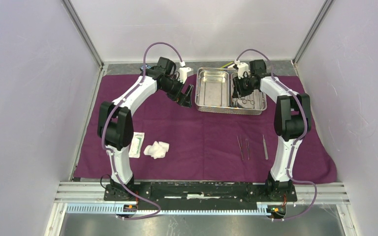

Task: Open and lay out the surgical kit
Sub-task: Pick up the medical item from the container.

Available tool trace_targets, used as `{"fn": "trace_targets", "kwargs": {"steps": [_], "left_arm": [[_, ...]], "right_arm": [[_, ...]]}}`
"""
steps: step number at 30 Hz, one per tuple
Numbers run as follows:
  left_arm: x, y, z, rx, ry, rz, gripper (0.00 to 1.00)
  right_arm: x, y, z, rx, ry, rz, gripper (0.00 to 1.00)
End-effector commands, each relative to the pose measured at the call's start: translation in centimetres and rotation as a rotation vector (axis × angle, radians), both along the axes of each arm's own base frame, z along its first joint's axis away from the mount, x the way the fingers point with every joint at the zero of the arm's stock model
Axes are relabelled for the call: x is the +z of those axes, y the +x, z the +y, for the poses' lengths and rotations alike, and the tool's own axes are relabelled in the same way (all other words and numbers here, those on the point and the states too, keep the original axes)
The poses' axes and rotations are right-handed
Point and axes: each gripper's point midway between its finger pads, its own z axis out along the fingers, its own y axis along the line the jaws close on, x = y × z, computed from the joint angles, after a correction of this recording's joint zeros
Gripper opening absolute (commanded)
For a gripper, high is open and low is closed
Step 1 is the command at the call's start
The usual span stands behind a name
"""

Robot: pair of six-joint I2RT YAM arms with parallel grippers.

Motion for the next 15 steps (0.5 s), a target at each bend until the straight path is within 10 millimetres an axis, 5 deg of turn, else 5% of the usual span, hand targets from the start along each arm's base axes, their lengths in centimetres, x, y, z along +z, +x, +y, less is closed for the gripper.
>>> {"fn": "trace_targets", "kwargs": {"steps": [1,15], "left_arm": [[2.4,0.0,-0.6,-0.045,-0.038,-0.072,0.95],[2.2,0.1,-0.6,-0.039,-0.039,-0.061,0.95]], "right_arm": [[0.9,1.2,0.8,0.009,0.056,-0.023,0.4],[-3.2,-1.0,0.9,0.006,0.085,0.092,0.41]]}}
